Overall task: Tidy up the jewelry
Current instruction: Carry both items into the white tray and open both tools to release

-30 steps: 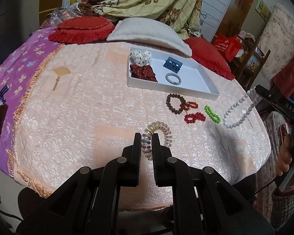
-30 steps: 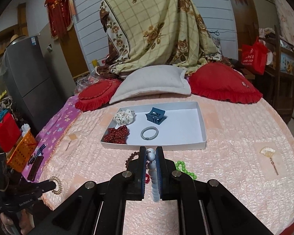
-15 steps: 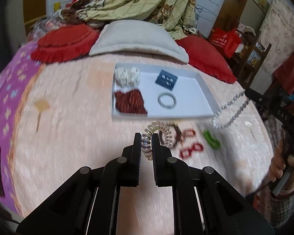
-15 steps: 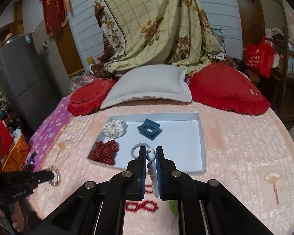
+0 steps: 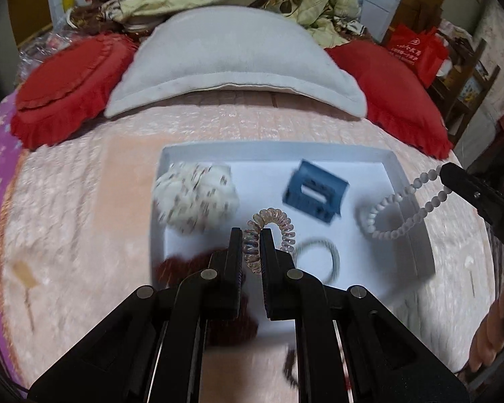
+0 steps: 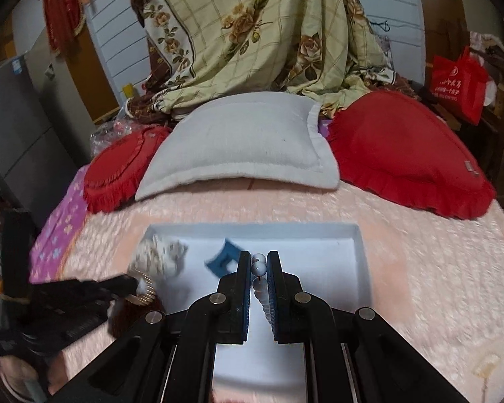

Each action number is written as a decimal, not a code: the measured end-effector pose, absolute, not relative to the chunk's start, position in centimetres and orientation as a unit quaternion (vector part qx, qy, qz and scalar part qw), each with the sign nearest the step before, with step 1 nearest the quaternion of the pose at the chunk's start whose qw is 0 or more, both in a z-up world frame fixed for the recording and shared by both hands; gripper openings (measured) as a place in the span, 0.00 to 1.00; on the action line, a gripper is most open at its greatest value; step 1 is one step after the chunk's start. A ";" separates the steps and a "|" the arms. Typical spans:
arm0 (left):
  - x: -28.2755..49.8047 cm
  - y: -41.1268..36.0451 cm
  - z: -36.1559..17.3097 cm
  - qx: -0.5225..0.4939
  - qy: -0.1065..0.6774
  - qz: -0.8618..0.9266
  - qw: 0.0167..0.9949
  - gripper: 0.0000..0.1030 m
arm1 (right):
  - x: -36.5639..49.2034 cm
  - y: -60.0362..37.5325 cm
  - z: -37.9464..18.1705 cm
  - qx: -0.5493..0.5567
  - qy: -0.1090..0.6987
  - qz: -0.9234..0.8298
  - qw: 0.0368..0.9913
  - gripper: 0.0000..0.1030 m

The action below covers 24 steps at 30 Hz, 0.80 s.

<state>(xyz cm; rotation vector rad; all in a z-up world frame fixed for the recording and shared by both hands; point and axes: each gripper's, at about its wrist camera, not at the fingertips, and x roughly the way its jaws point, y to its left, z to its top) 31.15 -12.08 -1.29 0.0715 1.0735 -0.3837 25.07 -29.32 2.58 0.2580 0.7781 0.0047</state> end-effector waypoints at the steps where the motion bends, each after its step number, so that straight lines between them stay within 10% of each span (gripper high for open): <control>1: 31.8 -12.5 -1.6 0.035 0.509 -0.182 0.841 0.08 | 26.0 -29.6 2.4 0.134 0.377 0.003 0.916 0.08; 15: 37.8 -14.7 -7.4 0.053 0.533 -0.150 0.831 0.10 | 31.2 -35.2 -6.1 0.207 0.442 -0.031 0.873 0.08; 20: 37.9 -13.9 -7.7 0.021 0.552 -0.162 0.818 0.32 | 31.0 -35.3 -6.6 0.185 0.450 -0.041 0.873 0.09; 24: 36.8 -13.3 -6.1 0.005 0.548 -0.166 0.820 0.33 | 30.0 -35.0 -5.3 0.164 0.440 -0.051 0.881 0.33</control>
